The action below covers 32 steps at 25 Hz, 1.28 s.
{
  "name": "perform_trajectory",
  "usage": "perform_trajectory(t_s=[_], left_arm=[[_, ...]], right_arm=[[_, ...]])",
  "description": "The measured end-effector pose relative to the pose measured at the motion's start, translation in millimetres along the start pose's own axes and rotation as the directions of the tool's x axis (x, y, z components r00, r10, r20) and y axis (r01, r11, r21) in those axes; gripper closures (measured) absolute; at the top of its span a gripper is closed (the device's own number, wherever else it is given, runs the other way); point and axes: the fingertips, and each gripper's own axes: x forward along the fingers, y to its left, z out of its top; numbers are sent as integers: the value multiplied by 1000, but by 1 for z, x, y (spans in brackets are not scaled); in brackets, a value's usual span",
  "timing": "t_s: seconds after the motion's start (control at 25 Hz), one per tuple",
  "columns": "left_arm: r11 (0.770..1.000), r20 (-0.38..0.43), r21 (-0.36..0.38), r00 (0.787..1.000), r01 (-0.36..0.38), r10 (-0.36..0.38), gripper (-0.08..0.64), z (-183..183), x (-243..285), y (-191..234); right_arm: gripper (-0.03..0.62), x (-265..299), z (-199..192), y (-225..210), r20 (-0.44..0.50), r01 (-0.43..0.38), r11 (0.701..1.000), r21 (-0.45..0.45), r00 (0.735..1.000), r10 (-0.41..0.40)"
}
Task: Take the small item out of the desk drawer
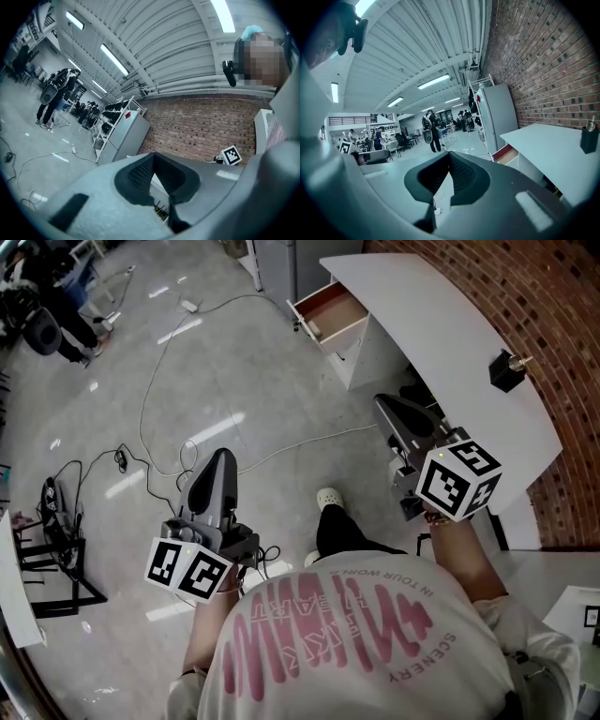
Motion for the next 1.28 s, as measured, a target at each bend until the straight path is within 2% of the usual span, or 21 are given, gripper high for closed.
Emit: perform_trajectory(t_s=[0.2,0.64,0.92,1.28], left_arm=[[1000,5,26,1000,-11,11,557,8,20,5],[993,67,57,992,-106,102,557,40,86,42],[988,75,65,988,-142,137,557,40,145,51],[980,116,80,978,-185,175,557,41,196,65]], right_arm=[[580,27,10,-14,7,-36,999,33,999,36],[580,103,51,-62,16,-110,993,29,994,110],[580,144,73,-119,18,-144,987,75,990,143],[580,190,93,-160,26,-214,971,110,977,212]])
